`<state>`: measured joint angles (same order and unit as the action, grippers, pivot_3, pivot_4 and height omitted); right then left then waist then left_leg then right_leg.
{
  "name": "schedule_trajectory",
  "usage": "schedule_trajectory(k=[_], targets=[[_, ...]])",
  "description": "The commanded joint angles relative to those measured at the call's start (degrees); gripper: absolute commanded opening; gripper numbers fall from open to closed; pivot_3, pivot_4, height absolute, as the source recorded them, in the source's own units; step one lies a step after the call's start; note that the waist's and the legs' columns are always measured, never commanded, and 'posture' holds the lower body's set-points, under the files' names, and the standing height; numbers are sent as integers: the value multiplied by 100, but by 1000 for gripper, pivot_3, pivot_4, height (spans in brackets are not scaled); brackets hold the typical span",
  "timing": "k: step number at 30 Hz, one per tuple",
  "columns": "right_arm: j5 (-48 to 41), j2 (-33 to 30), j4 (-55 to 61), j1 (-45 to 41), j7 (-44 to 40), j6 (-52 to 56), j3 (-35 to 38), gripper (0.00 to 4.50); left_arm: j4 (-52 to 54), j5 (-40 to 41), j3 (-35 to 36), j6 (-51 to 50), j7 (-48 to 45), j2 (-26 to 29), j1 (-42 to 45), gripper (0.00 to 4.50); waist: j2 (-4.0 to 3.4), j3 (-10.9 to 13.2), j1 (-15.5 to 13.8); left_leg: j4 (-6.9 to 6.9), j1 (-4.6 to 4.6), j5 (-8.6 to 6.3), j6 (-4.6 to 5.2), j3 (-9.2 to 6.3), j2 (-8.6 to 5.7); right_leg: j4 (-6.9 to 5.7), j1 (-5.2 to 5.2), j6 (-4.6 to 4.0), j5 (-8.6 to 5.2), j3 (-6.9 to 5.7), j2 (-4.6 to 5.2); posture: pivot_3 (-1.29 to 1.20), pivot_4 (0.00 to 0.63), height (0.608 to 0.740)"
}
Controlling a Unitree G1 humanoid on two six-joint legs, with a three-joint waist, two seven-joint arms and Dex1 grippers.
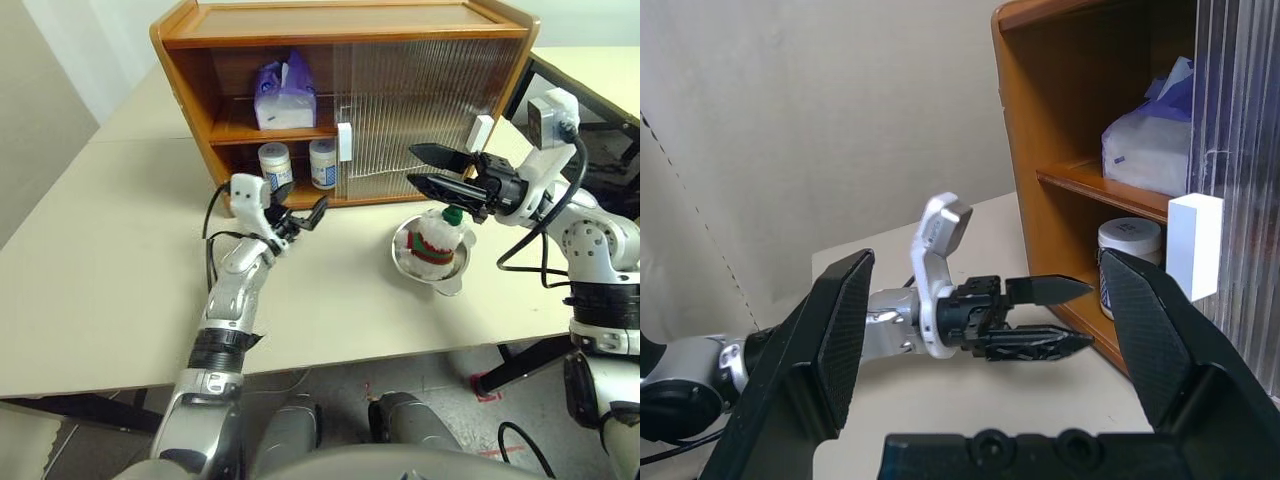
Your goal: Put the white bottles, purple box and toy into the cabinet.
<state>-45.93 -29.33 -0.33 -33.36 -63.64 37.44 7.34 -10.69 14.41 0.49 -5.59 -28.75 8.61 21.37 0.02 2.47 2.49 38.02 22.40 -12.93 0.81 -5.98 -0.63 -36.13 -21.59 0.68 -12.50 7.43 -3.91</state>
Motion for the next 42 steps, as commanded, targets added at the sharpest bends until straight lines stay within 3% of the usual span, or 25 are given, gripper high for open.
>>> schedule_trajectory(k=[1,8,11,16,25,42], targets=[[29,-38,93,77,1,-23,3,4500,254,77,-273,-315,-127,-129,134,3522,0,0,3,0,0,0,0,-1,17,0,0,0,0,4,1,-89,21,740],[-6,-101,227,219,61,-7,72,4500,125,-63,-606,-313,33,-598,544,988,0,-1,10,1,0,0,2,3,33,0,2,-3,-1,-3,-3,-116,13,740],[-12,-148,261,263,89,-19,128,4500,-396,-224,-617,-51,358,-939,948,18,0,-2,34,5,-2,0,4,7,30,0,7,-2,-1,-4,-4,-134,7,740],[-43,-169,323,295,123,-3,147,4500,-1237,-609,-463,499,1136,-1238,1500,18,0,-2,96,14,-21,0,10,7,30,2,31,5,-1,-6,-3,-144,3,740],[-79,-224,360,323,142,10,169,4500,-1920,-1131,-137,1152,2585,-1273,1749,18,0,-2,273,13,-56,-6,20,25,-2,3,65,27,-14,-34,-10,-151,4,740],[-50,-203,231,196,80,8,80,4500,-1077,-1376,357,1189,3939,-1027,1339,18,1,-1,384,36,-61,-14,33,58,-16,0,76,35,-19,-32,-13,-119,9,740]])
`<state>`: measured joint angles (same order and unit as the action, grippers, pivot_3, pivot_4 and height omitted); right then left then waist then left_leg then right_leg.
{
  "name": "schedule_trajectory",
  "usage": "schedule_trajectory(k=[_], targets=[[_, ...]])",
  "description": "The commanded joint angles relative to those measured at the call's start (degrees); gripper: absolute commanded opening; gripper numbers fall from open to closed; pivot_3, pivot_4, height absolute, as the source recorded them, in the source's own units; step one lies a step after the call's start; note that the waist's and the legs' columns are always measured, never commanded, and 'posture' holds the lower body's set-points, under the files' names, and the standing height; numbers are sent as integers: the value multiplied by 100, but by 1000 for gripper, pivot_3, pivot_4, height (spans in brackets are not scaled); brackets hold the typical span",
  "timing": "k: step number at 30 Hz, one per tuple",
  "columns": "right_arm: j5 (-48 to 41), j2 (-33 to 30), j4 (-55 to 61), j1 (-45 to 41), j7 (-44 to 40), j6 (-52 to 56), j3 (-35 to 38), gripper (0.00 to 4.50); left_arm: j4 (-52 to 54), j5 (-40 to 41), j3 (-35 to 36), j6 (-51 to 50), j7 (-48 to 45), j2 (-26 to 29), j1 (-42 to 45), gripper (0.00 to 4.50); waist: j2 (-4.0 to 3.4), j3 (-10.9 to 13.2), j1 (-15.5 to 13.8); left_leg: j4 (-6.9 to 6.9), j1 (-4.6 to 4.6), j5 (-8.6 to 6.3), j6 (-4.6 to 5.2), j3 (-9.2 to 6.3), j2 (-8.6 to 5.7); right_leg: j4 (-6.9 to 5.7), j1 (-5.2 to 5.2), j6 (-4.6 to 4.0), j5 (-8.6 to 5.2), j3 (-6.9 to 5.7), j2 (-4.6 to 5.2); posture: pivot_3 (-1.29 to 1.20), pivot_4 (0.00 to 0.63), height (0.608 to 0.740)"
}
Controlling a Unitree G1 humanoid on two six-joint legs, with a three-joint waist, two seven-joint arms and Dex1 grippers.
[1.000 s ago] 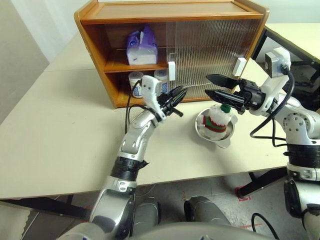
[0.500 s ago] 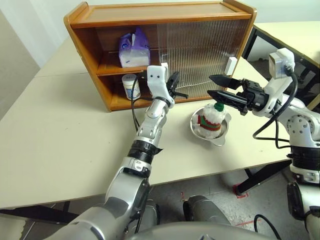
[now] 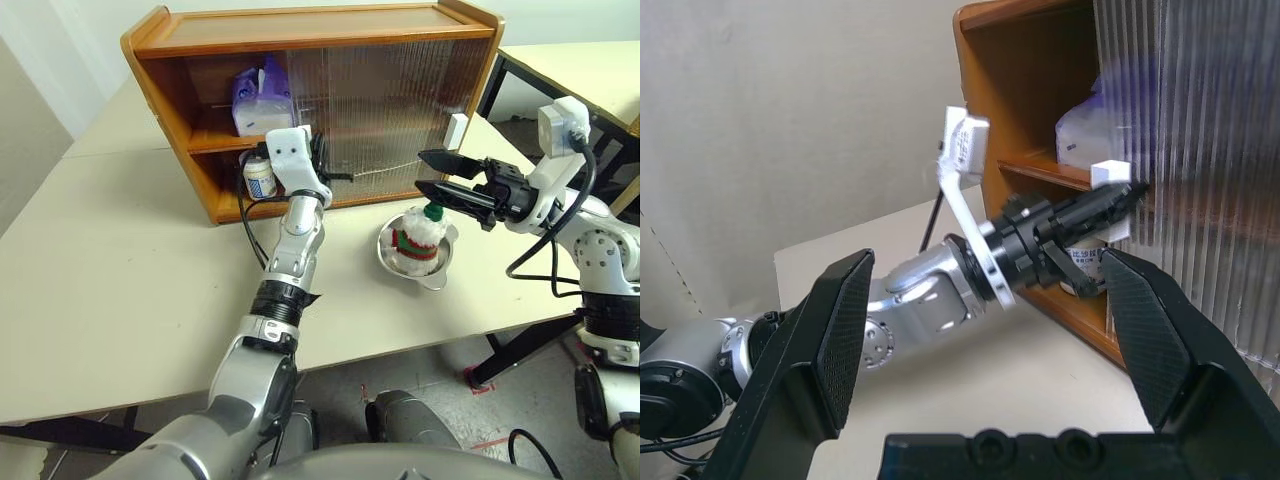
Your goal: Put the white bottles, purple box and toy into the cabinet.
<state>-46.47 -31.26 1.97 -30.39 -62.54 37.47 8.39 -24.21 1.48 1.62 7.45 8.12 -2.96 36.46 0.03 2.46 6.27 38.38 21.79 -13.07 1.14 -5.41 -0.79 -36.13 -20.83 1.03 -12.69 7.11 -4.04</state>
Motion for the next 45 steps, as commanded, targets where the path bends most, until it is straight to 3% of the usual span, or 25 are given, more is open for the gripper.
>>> schedule_trajectory(k=[1,16,36,42,45], targets=[[5,-5,-6,-108,-31,4,-29,4500,342,-87,295,-154,324,169,-219,18,0,0,9,0,0,0,0,1,0,0,0,0,0,0,0,-116,10,740],[68,60,-190,-252,-127,-18,-104,4500,957,-98,784,-525,911,448,-630,18,-1,0,-62,2,-4,1,-2,-11,-2,-2,3,-4,2,3,-1,-78,20,740],[166,166,-322,-345,-218,-57,-156,4500,950,-179,1256,-496,1144,878,-838,18,0,1,-212,-14,-3,-7,-15,-46,4,-2,-13,-18,0,15,-2,-61,21,740],[189,213,-332,-342,-215,-82,-168,4500,1151,265,961,-453,186,788,-902,18,0,1,-295,-24,-2,-8,-16,-39,3,-4,-17,-28,-4,8,-4,-56,23,740],[200,231,-343,-350,-226,-91,-179,4500,1481,638,581,-423,-1048,976,-1185,584,0,1,-353,-25,1,-11,-22,-49,4,-5,-19,-34,-6,13,-2,-56,24,740]])
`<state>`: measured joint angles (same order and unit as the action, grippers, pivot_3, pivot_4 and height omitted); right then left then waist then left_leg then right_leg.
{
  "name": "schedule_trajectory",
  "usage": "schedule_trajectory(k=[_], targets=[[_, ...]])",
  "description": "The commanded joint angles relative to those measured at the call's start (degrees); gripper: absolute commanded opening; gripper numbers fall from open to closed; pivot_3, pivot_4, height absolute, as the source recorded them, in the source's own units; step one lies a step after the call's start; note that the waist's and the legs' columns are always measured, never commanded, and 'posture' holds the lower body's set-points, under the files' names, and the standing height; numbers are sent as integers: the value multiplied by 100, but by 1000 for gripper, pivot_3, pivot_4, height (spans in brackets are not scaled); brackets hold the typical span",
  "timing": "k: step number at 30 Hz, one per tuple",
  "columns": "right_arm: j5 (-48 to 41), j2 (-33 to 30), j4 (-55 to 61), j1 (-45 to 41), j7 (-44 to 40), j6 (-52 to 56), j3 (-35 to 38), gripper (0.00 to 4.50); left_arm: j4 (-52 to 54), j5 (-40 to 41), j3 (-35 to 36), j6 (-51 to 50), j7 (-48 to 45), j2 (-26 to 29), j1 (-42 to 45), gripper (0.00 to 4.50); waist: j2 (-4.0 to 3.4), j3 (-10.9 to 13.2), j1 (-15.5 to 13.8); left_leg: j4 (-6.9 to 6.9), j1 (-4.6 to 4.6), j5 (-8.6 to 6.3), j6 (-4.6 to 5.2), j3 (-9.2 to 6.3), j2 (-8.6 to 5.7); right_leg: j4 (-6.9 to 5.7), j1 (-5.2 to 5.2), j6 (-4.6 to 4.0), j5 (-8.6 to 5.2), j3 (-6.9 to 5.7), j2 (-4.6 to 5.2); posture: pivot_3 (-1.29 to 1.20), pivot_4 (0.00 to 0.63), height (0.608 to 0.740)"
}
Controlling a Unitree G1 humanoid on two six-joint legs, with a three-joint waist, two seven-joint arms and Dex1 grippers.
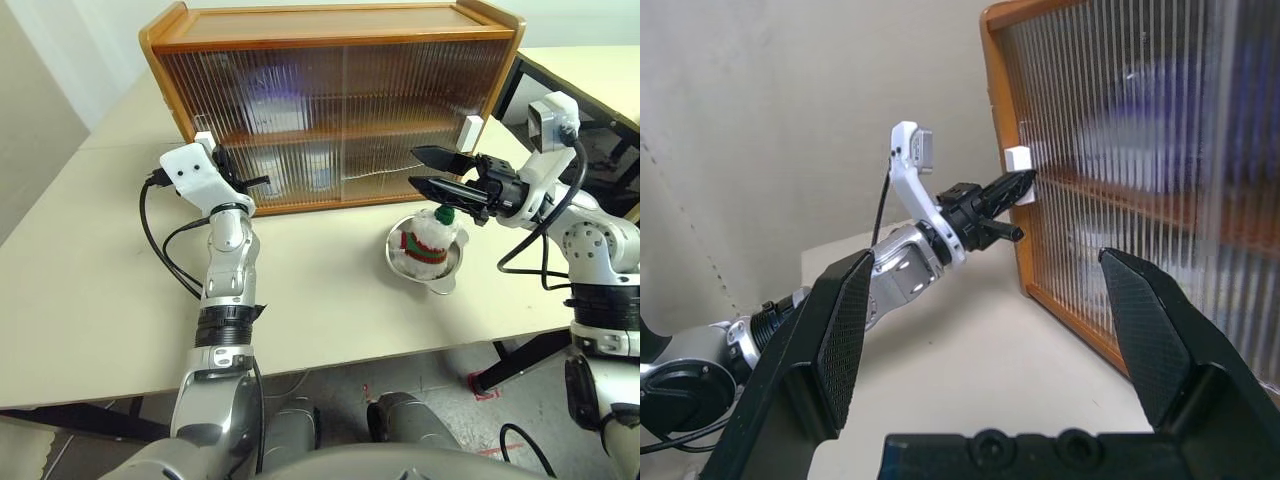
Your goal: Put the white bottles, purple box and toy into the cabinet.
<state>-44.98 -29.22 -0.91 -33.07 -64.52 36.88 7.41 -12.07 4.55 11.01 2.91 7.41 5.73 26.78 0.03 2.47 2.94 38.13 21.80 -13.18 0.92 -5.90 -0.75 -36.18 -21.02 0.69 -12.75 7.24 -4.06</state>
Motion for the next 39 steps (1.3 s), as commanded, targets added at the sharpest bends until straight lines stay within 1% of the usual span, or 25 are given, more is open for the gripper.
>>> schedule_trajectory(k=[1,6,8,9,10,11,15,17,23,27,28,29,31,32,33,37,38,39], targets=[[52,27,-62,-86,-35,-33,-80,4500,336,475,-412,19,-1276,138,-277,951,0,0,-49,0,2,-3,-5,-6,1,0,-3,-2,-1,2,1,-56,24,740],[89,25,-153,-130,-79,-71,-79,4500,918,1693,-293,-378,-2824,507,-576,2728,1,-1,-106,0,22,-18,-27,-19,14,-1,-25,-14,-9,16,10,-48,24,740],[96,35,-157,-122,-79,-79,-84,4500,1216,2468,-201,-849,-3514,693,-655,3397,1,-1,-115,-1,32,-24,-34,-21,39,-3,-36,-27,-13,19,10,-48,24,740],[101,34,-163,-118,-81,-83,-85,4500,1297,2633,-190,-946,-3802,843,-694,3697,1,-1,-120,-2,37,-26,-37,-21,49,-5,-42,-38,-11,15,8,-48,24,740],[104,30,-171,-114,-82,-83,-80,4500,1365,2785,-173,-1048,-4075,1002,-735,4092,1,-1,-121,-5,40,-27,-38,-21,54,-6,-48,-89,14,11,6,-48,24,740],[106,27,-177,-113,-82,-83,-77,4500,1396,2853,-164,-1096,-4234,1108,-760,4460,1,-1,-122,-8,41,-28,-39,-19,60,-6,-50,-96,14,10,6,-48,24,740],[160,-29,-163,-37,-44,-111,-48,4500,1632,3488,140,-1404,-4953,1601,-941,4488,0,-2,-118,-11,39,-33,-43,-13,89,-6,-56,-107,5,-1,-7,-56,26,740],[232,-50,-154,20,17,-195,-15,4500,1660,3699,327,-1584,-5119,1853,-1001,4488,0,-2,-114,-16,39,-33,-44,-15,100,-7,-60,-106,0,-5,-15,-60,27,740],[555,-81,-208,144,231,-569,-4,4500,1717,4235,656,-2006,-5681,2300,-1192,4488,-2,-2,-104,-22,36,-30,-39,-18,134,-12,-69,-96,-8,-7,-14,-64,28,740],[1086,-70,-866,-75,892,-1003,123,4500,1721,4291,766,-2077,-5897,2459,-1295,4488,-2,-2,-98,-21,36,-29,-39,-20,136,-11,-72,-102,-3,-5,-7,-68,30,740],[1211,-74,-1051,-138,1039,-1108,144,4097,1724,4304,777,-2090,-5907,2454,-1307,4500,-2,-3,-98,-21,37,-30,-39,-20,136,-11,-76,-106,0,-5,-4,-67,29,740],[1290,-82,-1239,-210,1226,-1097,187,3863,1730,4337,791,-2116,-5894,2428,-1309,4500,-3,-3,-96,-22,38,-30,-39,-21,137,-11,-78,-109,2,-4,-2,-67,29,740],[1425,-113,-1501,-292,1400,-1151,221,3120,1737,4328,792,-2107,-5905,2389,-1318,4500,-4,-3,-94,-24,42,-30,-39,-22,139,-12,-86,-112,6,-3,-2,-64,27,740],[1458,-117,-1575,-317,1466,-1128,221,2820,1726,4308,789,-2088,-5911,2372,-1315,4500,-4,-4,-94,-28,45,-30,-39,-22,140,-13,-91,-115,8,-3,-2,-64,27,740],[1502,-117,-1643,-336,1519,-1143,225,2335,1723,4278,784,-2053,-5909,2347,-1315,4500,-5,-4,-95,-32,50,-30,-39,-23,143,-13,-98,-124,14,-3,-2,-58,26,740],[1763,-189,-1921,-417,1669,-1350,199,788,1746,4159,789,-1939,-5824,2225,-1345,4500,-7,-6,-95,-42,69,-30,-38,-22,149,-14,-123,-153,31,-4,-6,-52,26,740],[1831,-218,-1972,-430,1686,-1387,181,491,1759,4135,783,-1921,-5821,2204,-1360,4500,-7,-6,-95,-43,71,-30,-38,-21,149,-14,-125,-153,30,-5,-7,-52,26,740],[1890,-242,-2017,-445,1694,-1427,168,44,1765,4116,779,-1901,-5819,2189,-1368,4500,-7,-6,-95,-44,75,-30,-38,-22,150,-14,-128,-150,31,-5,-7,-52,26,740]])
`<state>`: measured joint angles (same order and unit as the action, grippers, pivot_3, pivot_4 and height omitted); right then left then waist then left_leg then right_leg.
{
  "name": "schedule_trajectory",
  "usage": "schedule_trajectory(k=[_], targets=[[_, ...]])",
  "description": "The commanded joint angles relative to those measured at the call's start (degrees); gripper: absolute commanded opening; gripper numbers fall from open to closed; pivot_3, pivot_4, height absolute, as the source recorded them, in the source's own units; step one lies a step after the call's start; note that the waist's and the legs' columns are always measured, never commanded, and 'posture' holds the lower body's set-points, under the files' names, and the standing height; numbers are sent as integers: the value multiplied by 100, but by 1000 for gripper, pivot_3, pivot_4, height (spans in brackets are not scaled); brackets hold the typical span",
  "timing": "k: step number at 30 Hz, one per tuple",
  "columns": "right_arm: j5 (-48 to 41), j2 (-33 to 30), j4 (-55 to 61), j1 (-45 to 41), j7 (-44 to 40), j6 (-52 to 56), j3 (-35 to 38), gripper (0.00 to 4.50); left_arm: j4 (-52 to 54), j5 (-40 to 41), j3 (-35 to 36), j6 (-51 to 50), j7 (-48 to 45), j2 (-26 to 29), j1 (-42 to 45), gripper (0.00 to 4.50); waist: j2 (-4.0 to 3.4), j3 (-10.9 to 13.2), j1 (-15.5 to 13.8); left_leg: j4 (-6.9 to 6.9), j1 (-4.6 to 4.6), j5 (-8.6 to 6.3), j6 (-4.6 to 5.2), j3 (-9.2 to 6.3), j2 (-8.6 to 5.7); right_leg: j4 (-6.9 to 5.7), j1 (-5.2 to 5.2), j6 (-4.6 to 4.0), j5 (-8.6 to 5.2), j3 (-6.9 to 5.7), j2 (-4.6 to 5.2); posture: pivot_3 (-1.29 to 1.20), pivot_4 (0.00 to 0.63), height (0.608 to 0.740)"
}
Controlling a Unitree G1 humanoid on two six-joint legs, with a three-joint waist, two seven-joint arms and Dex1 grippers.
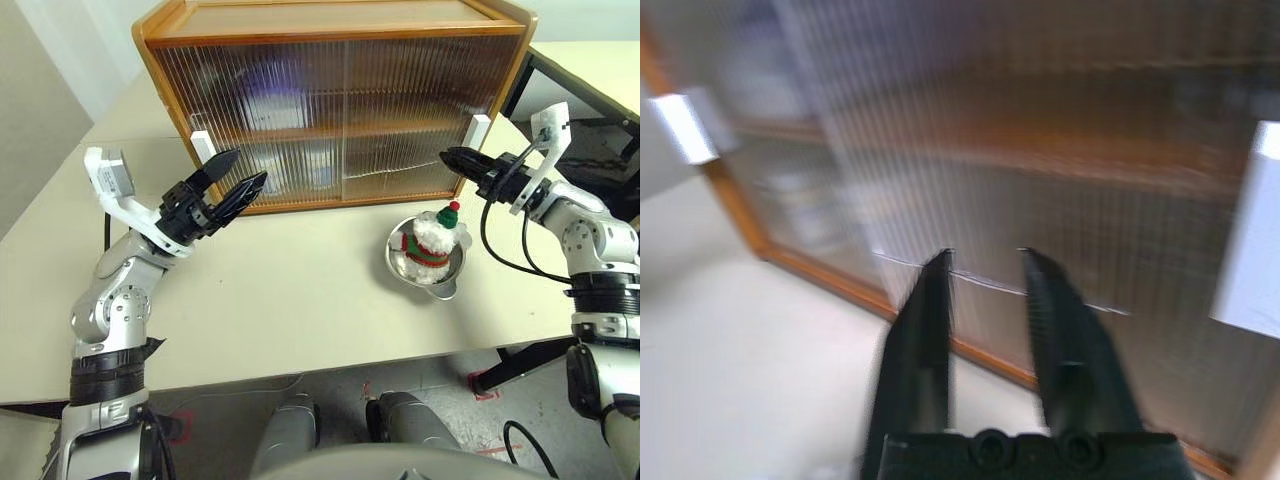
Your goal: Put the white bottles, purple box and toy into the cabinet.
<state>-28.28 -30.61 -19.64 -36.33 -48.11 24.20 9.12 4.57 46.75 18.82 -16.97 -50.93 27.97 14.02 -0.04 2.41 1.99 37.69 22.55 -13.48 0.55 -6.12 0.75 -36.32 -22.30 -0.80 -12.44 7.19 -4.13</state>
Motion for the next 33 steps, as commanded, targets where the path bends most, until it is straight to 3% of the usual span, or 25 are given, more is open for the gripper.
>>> schedule_trajectory(k=[1,6,17,33], targets=[[276,-140,-199,-141,66,-187,-6,10,116,-111,-6,98,22,-48,-100,4500,0,0,-1,0,2,0,0,1,0,0,0,6,2,0,0,-48,25,740],[620,-349,-634,-385,233,-331,9,10,137,-106,-29,104,43,-60,-108,4500,0,0,-3,7,10,1,4,1,-2,2,-1,48,-13,2,3,-49,27,740],[1149,-572,-1183,-839,476,-391,-58,10,125,-237,-55,213,123,-101,-101,4500,-4,2,-3,9,10,9,16,0,2,1,-4,59,-2,3,2,-38,35,740],[1674,-333,-1923,-1449,742,-808,-204,10,236,-326,-53,262,253,-163,-110,4500,-4,2,-3,6,25,9,16,2,7,2,-20,27,15,5,1,-20,32,740]])
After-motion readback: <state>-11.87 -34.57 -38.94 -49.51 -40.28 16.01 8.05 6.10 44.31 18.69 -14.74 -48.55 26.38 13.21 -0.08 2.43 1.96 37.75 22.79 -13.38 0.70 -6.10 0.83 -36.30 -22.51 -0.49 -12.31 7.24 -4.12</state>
